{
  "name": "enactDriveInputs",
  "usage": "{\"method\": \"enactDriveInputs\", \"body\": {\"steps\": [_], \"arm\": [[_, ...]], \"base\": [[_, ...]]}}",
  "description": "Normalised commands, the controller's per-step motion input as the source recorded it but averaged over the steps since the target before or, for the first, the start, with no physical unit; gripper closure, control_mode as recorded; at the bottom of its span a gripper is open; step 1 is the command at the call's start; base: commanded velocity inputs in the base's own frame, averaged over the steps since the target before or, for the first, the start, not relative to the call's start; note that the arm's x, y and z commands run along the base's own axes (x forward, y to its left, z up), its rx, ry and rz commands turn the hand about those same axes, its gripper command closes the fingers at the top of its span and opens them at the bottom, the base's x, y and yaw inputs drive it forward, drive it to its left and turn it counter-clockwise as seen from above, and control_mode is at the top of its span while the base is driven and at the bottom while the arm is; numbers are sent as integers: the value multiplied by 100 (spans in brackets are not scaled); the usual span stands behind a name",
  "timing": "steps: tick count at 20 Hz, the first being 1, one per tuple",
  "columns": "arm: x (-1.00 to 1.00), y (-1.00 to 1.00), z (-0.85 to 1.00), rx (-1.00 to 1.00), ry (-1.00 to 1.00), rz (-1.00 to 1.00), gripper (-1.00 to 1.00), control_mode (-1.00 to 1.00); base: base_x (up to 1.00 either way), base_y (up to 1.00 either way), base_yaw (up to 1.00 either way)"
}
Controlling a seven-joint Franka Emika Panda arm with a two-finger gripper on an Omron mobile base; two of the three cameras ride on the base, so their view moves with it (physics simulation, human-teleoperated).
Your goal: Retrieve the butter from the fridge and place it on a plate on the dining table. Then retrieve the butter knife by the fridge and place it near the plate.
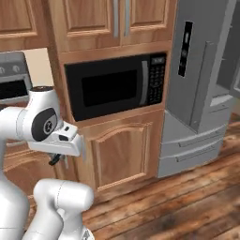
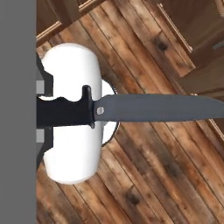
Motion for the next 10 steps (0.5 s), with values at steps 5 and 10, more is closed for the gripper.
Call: {"method": "enactDriveInputs", "body": {"steps": [5, 10], "arm": [[0, 0, 0, 0, 0, 0, 100, 100], [0, 0, 0, 0, 0, 0, 100, 100]], "base": [[18, -55, -80], [16, -47, -82]]}}
